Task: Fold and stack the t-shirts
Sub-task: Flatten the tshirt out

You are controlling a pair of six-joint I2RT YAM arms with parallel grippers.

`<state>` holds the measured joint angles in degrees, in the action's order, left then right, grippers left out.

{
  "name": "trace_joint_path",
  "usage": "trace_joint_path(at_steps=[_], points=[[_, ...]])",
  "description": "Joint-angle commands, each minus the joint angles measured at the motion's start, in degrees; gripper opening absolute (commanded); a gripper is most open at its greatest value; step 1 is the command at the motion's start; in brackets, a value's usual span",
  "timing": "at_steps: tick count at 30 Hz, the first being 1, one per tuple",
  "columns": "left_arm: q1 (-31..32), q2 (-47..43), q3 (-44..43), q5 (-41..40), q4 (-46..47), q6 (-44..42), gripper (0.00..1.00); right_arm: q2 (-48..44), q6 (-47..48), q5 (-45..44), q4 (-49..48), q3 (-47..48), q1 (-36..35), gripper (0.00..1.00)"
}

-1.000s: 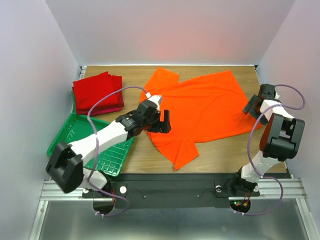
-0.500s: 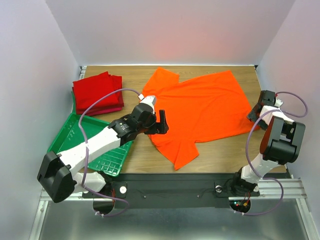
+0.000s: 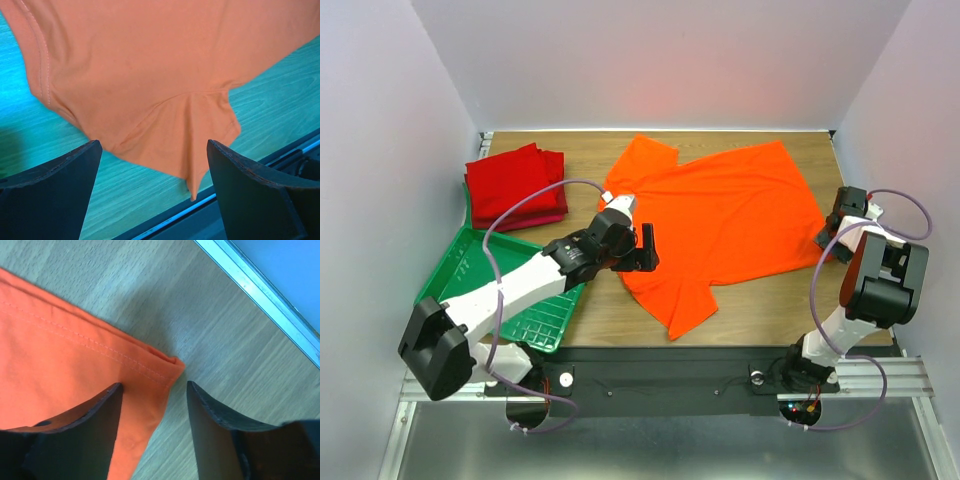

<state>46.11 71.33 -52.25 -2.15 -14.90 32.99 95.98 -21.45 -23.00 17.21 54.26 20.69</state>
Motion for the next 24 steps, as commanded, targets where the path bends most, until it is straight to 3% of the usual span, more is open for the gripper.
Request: trace_joint_path(at_steps=[1,12,19,24], points=[[1.3,1.4,-3.2,-0.3,0.1,-3.9,0.99,1.1,-0.9,-1.7,-3.4,0.5,0.5,0.57],[8.6,11.3,-6.7,4.3,-0.5,-8.4,0.98,1.0,0.0,-0.3,-4.3,-0.9,0.5,0.38],[12.4,18.1,-9.0,9.1,-0.5,-8.0,0.87,-0.4,0.7,0.9,-4.2,-1.4,0.5,0.18],[15.4,21.0,-10.4,8.9,-2.2,-5.0,0.83,-1.2,0.8,1.4,-4.2,-1.9,0.5,0.15]])
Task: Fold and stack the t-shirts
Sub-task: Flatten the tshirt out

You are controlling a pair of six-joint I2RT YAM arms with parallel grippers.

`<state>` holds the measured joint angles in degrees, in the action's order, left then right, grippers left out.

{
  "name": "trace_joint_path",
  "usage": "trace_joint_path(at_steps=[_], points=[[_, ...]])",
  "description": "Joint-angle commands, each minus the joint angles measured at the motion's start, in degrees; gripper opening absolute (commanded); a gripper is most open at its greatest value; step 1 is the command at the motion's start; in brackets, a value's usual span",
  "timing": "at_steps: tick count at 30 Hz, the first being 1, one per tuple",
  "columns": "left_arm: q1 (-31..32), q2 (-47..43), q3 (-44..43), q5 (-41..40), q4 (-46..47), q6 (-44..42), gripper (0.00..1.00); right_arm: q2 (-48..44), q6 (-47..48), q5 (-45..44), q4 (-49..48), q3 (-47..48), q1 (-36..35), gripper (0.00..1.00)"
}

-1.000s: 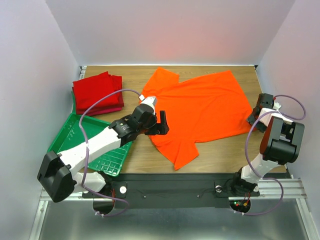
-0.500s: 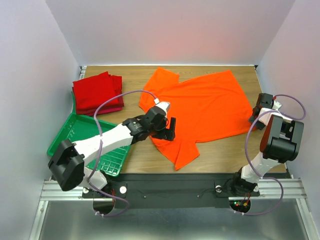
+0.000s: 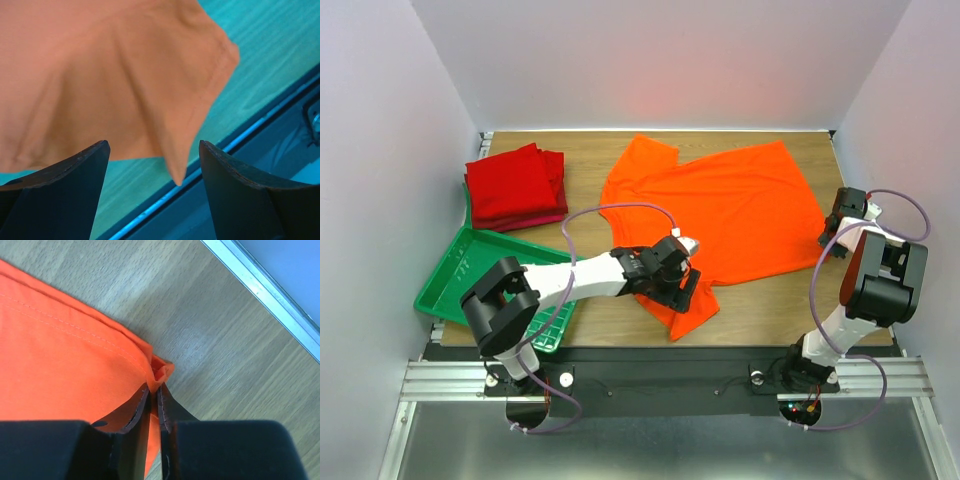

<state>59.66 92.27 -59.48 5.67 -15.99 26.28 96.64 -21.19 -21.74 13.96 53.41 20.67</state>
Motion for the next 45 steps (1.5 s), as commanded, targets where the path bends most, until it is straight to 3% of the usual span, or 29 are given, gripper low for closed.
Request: trace_joint_path(at_steps=[1,13,23,30,35,40,41,43,45], points=[[2.6,0.4,-3.4,0.9,-2.0,3.5,0.83,-2.2,0.4,0.4,-0.9,-1.2,0.5,0.15],[8.8,1.0,-2.8,0.7,-8.6,14.2,0.81,-2.2,0.2,3.3,-1.0,-1.1,0.5,0.13],[10.0,4.3,-2.0,3.1,-7.7,15.9,0.68,-2.8,0.3,5.2,-0.9,-1.3,0.4,0.13],[10.0,7.4,-3.3,2.0,-9.0,15.9,0.66,-2.8,0.2,5.9,-0.9,-1.1,0.4,0.12],[9.7,8.7,-4.0,-0.3,-10.5,16.4,0.47,-2.9,0.3,6.0,-0.9,-1.2,0.4,0.12],[8.5,7.4,-2.8,-0.7,-10.2,17.2,0.11,-3.1,0.6,5.9,-0.9,-1.2,0.4,0.12],[8.4,7.4,-2.7,-0.6,-10.2,17.2,0.11,-3.2,0.8,5.9,-0.9,-1.2,0.4,0.12],[7.9,6.8,-2.7,0.2,-10.1,17.0,0.00,-3.5,1.0,5.8,-0.9,-1.2,0.3,0.12],[7.1,5.8,-3.4,1.4,-10.2,16.3,0.00,-3.6,1.3,5.7,-0.9,-1.2,0.3,0.11]])
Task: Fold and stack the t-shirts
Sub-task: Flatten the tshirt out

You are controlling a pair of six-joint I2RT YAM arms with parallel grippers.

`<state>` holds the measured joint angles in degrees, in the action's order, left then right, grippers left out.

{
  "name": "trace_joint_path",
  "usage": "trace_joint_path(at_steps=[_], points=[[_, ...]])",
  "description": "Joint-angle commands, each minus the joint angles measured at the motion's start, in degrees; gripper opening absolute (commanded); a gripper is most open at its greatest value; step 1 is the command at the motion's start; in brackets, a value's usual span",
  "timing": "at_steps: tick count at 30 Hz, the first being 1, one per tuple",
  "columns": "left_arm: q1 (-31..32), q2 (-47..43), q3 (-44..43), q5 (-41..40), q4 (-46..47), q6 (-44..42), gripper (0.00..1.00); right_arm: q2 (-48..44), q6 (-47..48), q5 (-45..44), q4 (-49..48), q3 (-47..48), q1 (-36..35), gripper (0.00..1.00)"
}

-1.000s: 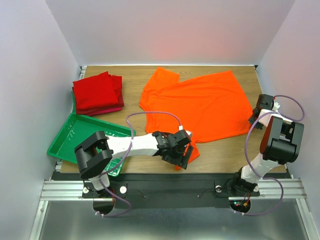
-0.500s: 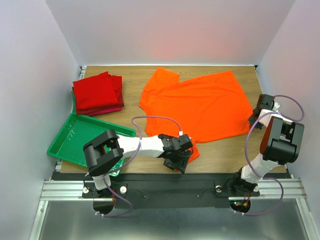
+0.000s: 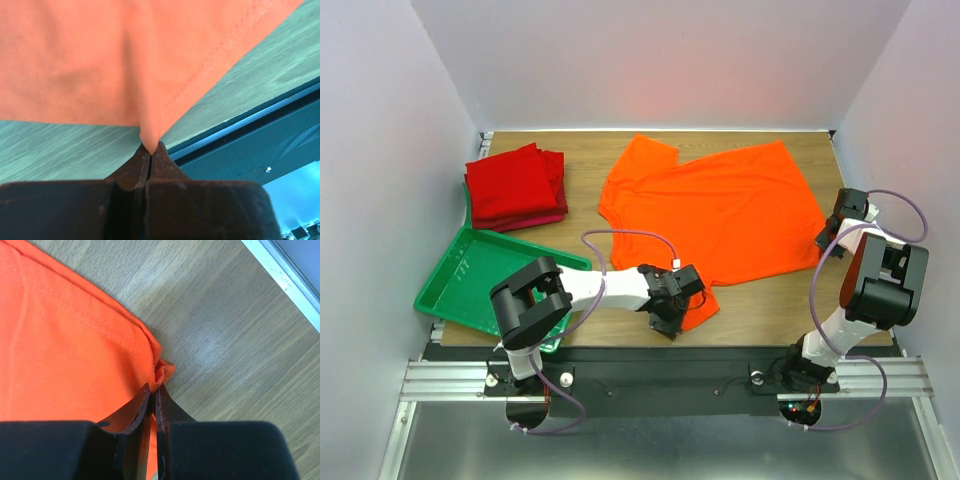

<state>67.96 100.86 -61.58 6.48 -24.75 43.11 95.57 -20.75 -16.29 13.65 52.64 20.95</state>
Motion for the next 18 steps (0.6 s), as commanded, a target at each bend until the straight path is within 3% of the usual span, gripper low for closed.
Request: trace_joint_path(at_steps=[1,11,18], points=[[-1.6,-3.2,-1.6,1.0,-1.4,-0.8,0.00,-2.5,1.0,0.3,-0.6,-0.4,0.0,0.11],[-13.3,-11.1,-1.9,13.1,3.6,-2.0,0.00,-2.8,2.8,-0.9,0.1,1.6,-1.4,0.09],[-19.4,-9.1,-4.4,18.3,6.6,-3.8,0.00,-1.3,3.8,-0.9,2.2,5.8,-1.8,0.08]])
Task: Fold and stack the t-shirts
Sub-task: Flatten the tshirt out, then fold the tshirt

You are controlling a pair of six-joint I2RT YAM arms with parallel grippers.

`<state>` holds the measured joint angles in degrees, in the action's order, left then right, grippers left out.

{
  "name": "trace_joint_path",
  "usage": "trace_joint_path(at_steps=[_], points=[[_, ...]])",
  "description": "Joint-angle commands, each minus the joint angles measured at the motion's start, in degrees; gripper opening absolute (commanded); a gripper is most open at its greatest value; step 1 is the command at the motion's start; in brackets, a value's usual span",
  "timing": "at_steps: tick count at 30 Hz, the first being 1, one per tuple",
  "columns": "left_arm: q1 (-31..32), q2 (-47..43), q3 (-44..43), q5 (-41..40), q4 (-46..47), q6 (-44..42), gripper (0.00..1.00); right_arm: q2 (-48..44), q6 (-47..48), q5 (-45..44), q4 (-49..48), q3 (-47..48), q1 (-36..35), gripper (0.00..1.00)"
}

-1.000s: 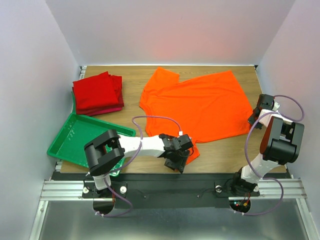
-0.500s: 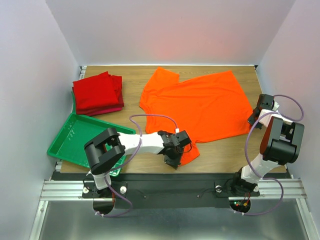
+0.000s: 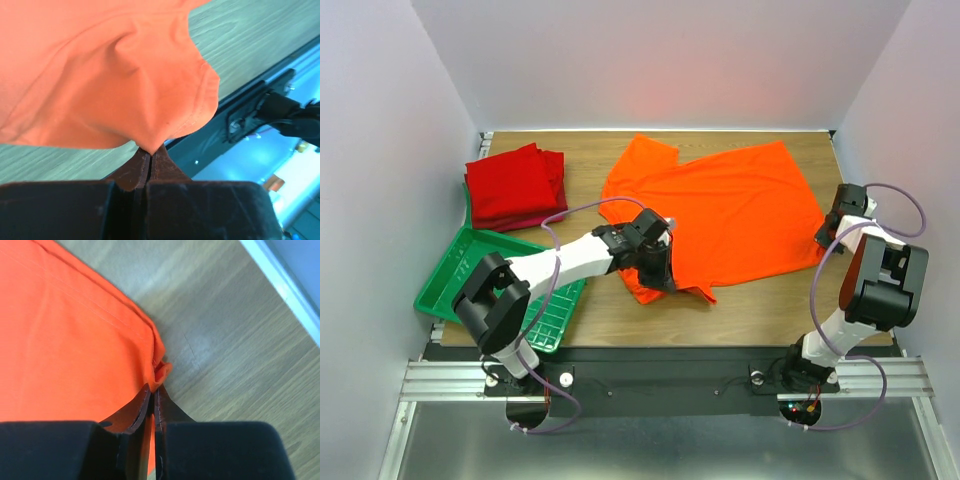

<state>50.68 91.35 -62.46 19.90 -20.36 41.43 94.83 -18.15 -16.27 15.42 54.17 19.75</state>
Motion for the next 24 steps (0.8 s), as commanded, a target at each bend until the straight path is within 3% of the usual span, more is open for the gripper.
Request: trace_joint_path(at_steps=[1,17,24], points=[[-2.9,1.7,-5.2,5.1,1.7,-2.7,0.00,0.4,1.5,-1.0,1.2,5.8,-0.6,0.08],[-15.2,16.0,-26.5,8.6,-8.1,-14.0,0.00,10.4,4.5,0.8,10.2,24.1,-3.6,0.07],[-18.8,24.4,-39.9,12.2,-13.7,-20.2,0.00,16.3,5.1,0.5,14.5,34.1,-6.9,0.08]])
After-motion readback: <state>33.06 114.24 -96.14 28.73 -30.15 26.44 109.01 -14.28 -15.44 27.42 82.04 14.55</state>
